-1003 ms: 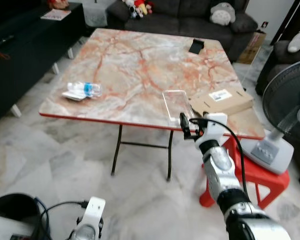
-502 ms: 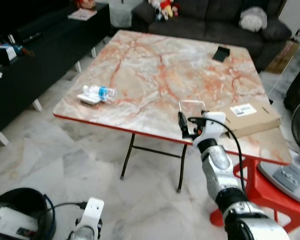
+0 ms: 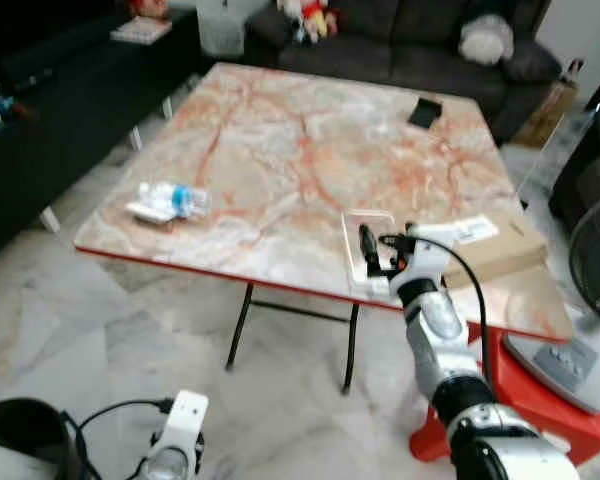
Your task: Picking trash to rubbish bin
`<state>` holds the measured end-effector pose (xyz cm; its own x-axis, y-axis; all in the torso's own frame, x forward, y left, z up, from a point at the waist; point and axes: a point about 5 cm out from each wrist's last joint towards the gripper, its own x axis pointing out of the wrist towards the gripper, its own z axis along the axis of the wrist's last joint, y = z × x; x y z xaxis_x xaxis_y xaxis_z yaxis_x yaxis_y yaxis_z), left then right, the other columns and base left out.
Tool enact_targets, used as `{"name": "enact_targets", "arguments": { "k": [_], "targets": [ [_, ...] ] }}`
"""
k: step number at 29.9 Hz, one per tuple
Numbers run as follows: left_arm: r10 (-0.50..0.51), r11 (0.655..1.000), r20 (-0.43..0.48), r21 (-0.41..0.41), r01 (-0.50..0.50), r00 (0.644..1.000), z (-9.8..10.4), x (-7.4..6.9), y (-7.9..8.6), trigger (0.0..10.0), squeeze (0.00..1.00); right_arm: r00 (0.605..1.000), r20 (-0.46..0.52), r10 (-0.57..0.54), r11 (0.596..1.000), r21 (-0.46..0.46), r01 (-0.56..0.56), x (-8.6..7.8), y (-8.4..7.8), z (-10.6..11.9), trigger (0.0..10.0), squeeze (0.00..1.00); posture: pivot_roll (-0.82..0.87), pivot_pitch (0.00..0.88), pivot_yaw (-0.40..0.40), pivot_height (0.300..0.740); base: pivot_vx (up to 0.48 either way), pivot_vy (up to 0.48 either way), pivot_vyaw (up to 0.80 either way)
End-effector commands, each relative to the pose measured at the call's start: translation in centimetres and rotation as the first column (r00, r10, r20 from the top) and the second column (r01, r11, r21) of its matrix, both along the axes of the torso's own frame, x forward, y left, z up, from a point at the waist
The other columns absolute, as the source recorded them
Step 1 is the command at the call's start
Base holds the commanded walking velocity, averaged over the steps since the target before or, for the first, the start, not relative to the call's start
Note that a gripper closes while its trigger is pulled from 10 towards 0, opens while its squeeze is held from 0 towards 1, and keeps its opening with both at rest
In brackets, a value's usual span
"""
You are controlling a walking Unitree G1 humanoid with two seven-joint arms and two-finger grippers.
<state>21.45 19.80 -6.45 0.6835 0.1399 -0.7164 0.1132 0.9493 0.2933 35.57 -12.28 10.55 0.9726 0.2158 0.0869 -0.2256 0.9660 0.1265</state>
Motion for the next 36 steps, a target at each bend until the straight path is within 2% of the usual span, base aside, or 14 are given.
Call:
{"name": "enact_targets", "arguments": {
  "k": [1, 9, 31, 36],
  "targets": [
    [0.002, 1.0, -0.016, -0.008, -0.002, 1.0, -0.26, -0.31, -0.34, 10.0, 0.0, 1.0, 0.009, -0.02, 1.0, -0.003, 0.02, 0.18, -0.78, 0.32, 10.0, 0.0, 0.06, 0.095, -0.108, 0.74, 0.304, 0.0, 0.0],
    [0.003, 1.0, -0.017, -0.009, -0.003, 1.0, -0.29, -0.33, -0.44, 10.0, 0.0, 1.0, 0.017, -0.005, 1.0, -0.017, 0.005, 0.09, -0.61, 0.32, 10.0, 0.0, 0.06, 0.099, -0.111, 0.74, 0.306, 0.0, 0.35],
    [0.006, 1.0, -0.014, -0.012, -0.006, 1.0, -0.29, -0.37, -0.39, 10.0, 0.0, 1.0, 0.003, 0.004, 1.0, -0.009, -0.004, 0.12, -0.42, 0.23, 10.0, 0.0, 0.07, 0.1, -0.112, 0.74, 0.303, 0.0, 0.0],
    [0.005, 1.0, -0.012, -0.01, -0.005, 1.0, -0.29, -0.37, -0.4, 10.0, 0.0, 1.0, 0.0, 0.005, 1.0, -0.009, -0.005, 0.1, -0.44, 0.19, 10.0, 0.0, 0.07, 0.1, -0.112, 0.74, 0.0, 0.0, 0.0]
  ]
}}
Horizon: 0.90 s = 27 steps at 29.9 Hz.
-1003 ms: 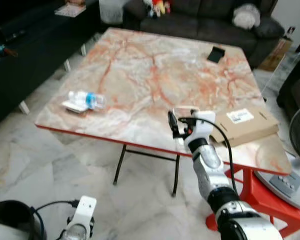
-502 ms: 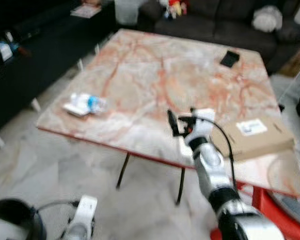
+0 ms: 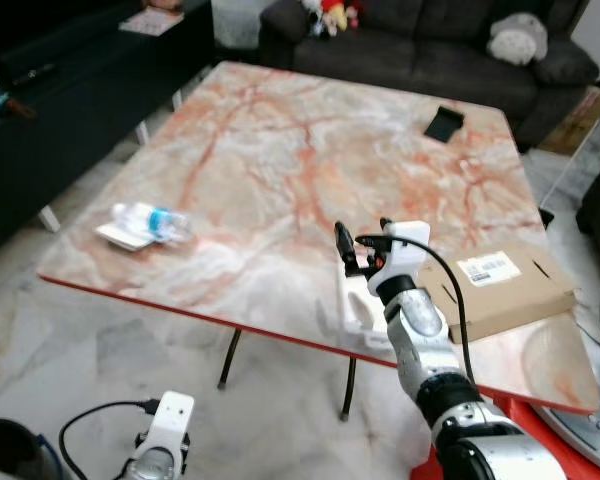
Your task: Picking trash to rubbish bin
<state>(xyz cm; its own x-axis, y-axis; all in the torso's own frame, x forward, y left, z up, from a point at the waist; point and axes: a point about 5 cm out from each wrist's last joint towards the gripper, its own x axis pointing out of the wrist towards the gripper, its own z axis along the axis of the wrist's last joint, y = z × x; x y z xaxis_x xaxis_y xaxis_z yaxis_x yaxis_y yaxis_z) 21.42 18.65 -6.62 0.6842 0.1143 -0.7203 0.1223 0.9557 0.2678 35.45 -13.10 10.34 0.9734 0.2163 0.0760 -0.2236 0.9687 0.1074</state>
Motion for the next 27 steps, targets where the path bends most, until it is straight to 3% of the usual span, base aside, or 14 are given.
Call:
{"name": "enact_targets", "arguments": {
  "k": [1, 8, 27],
  "targets": [
    [0.014, 1.0, -0.012, 0.017, -0.014, 1.0, -0.1, -0.3, 0.7, 10.0, 0.0, 1.0, 0.007, 0.007, 1.0, 0.013, -0.007, 0.2, 0.4, 0.4, 10.0, 0.0, 0.07, 0.1, -0.112, 0.74, 0.0, 0.0, 0.0],
    [0.013, 1.0, -0.017, 0.014, -0.012, 1.0, -0.2, -0.5, 0.6, 10.0, 0.0, 0.996, -0.066, 0.058, 0.998, -0.025, -0.06, -0.9, 1.3, -1.4, 10.0, 0.0, 0.06, 0.106, -0.124, 0.74, 0.0, 0.0, 0.0],
    [0.009, 1.0, -0.028, 0.011, -0.008, 1.0, -0.4, -0.8, 0.4, 10.0, 0.0, 0.978, -0.148, 0.147, 0.986, -0.06, -0.157, -1.6, 3.7, -2.2, 10.0, 0.0, 0.06, 0.094, -0.132, 0.74, 0.0, 0.0, 0.0]
  ]
}}
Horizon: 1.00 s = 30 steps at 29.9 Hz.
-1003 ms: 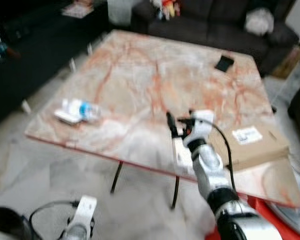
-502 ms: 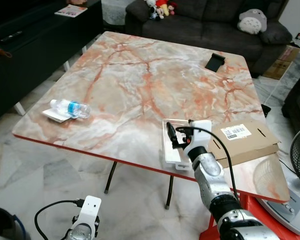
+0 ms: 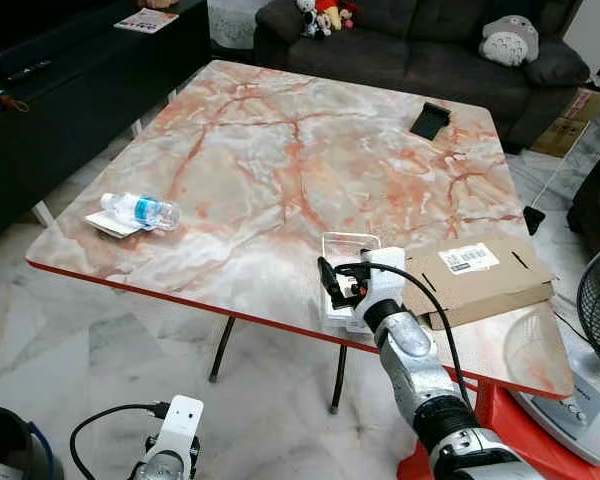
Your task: Picking trash to rubbish bin
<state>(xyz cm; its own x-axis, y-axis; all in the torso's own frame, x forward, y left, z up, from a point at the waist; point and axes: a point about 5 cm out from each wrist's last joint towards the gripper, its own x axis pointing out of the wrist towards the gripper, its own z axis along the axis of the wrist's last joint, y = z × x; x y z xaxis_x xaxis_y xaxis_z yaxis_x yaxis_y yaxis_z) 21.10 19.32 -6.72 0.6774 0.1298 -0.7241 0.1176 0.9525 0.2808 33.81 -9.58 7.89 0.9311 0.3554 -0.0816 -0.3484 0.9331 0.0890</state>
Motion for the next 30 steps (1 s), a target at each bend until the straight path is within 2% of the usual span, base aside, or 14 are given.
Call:
{"name": "enact_targets", "arguments": {
  "k": [1, 3, 14, 21, 30],
  "targets": [
    [0.001, 1.0, -0.021, -0.004, -0.001, 1.0, -0.3, -0.5, -0.3, 10.0, 0.0, 1.0, -0.001, 0.011, 1.0, -0.009, -0.011, 0.1, 0.2, 0.3, 10.0, 0.0, 0.06, 0.094, -0.132, 0.74, 0.0, 0.0, 0.0],
    [0.0, 1.0, -0.022, -0.004, 0.0, 1.0, -0.3, -0.5, -0.3, 10.0, 0.0, 1.0, -0.02, 0.021, 0.999, -0.035, -0.022, 0.1, 0.6, 0.2, 10.0, 0.0, 0.06, 0.084, -0.134, 0.74, 0.0, 0.0, 0.0],
    [-0.009, 1.0, -0.03, -0.011, 0.008, 1.0, -0.5, -0.6, -0.7, 10.0, 0.0, 0.996, -0.037, 0.086, 0.995, -0.049, -0.088, 0.1, 2.6, 1.6, 10.0, 0.0, 0.06, 0.072, -0.144, 0.74, 0.0, 0.0, 0.0],
    [-0.015, 1.0, -0.04, -0.011, 0.014, 0.999, -0.6, -0.8, -0.9, 10.0, 0.0, 0.992, -0.125, 0.033, 0.991, -0.124, -0.049, 0.1, 2.3, 0.5, 10.0, 0.0, 0.06, 0.064, -0.152, 0.74, 0.0, 0.0, 0.0],
    [-0.011, 1.0, -0.044, -0.01, 0.011, 0.999, -0.6, -0.8, -0.9, 10.0, 0.0, 0.983, -0.182, -0.001, 0.989, -0.145, -0.026, 0.0, 2.0, 0.0, 10.0, 0.0, 0.06, 0.081, -0.16, 0.74, 0.0, 0.0, 0.0]
  ]
}}
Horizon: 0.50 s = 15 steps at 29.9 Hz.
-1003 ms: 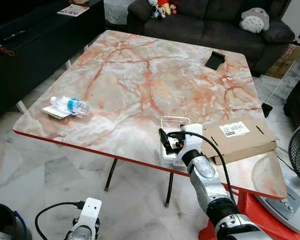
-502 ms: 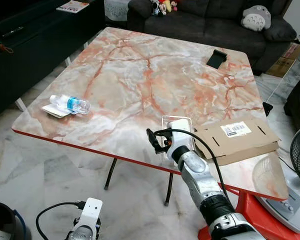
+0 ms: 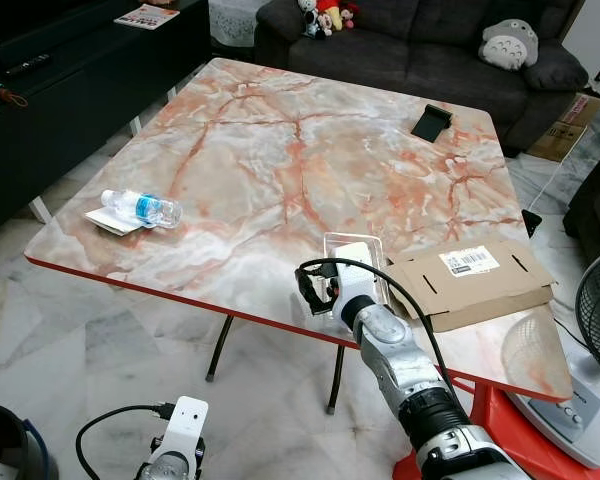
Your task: Picking trash to rubbish bin
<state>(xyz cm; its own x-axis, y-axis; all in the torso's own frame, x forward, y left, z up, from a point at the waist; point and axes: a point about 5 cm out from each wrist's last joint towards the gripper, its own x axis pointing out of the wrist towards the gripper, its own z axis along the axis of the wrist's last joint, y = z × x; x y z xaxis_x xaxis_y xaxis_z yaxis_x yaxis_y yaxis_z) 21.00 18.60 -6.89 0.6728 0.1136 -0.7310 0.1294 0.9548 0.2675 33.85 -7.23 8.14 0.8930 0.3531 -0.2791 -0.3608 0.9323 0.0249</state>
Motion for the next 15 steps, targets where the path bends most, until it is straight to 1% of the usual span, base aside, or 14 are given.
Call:
{"name": "enact_targets", "arguments": {
  "k": [1, 5, 6, 8, 12, 15],
  "targets": [
    [0.0, 1.0, -0.037, 0.004, 0.0, 0.999, -0.5, -0.7, -0.2, 10.0, 0.0, 1.0, -0.021, -0.012, 1.0, -0.017, 0.011, 0.0, -0.3, -0.3, 10.0, 0.0, 0.06, 0.081, -0.16, 0.74, 0.0, 0.0, 0.0],
    [0.002, 1.0, -0.037, 0.005, -0.002, 0.999, -0.5, -0.7, -0.1, 10.0, 0.0, 0.999, -0.031, -0.017, 1.0, -0.019, 0.017, 0.0, -0.3, -0.3, 10.0, 0.0, 0.06, 0.087, -0.161, 0.74, 0.0, 0.0, 0.0],
    [0.005, 1.0, -0.04, 0.005, -0.004, 0.999, -0.5, -0.8, -0.1, 10.0, 0.0, 0.997, -0.064, -0.036, 0.999, -0.033, 0.033, -0.2, -0.5, -0.8, 10.0, 0.0, 0.06, 0.092, -0.16, 0.74, 0.0, 0.0, 0.0],
    [0.006, 1.0, -0.041, 0.005, -0.006, 0.999, -0.5, -0.8, 0.0, 10.0, 0.0, 0.995, -0.089, -0.044, 0.998, -0.046, 0.04, -0.3, -0.7, -1.2, 10.0, 0.0, 0.06, 0.094, -0.159, 0.74, 0.0, 0.0, 0.0],
    [0.008, 1.0, -0.042, 0.005, -0.008, 0.999, -0.5, -0.8, 0.1, 10.0, 0.0, 0.985, -0.151, -0.082, 0.997, -0.003, 0.082, -0.6, -0.9, -1.9, 10.0, 0.0, 0.06, 0.097, -0.157, 0.74, 0.0, 0.0, 0.0],
    [0.008, 1.0, -0.044, 0.004, -0.008, 0.999, -0.5, -0.8, 0.1, 10.0, 0.0, 0.981, -0.171, -0.096, 0.995, 0.011, 0.099, -0.6, -0.9, -2.1, 10.0, 0.0, 0.06, 0.1, -0.154, 0.74, 0.0, 0.0, 0.0]
  ]
}}
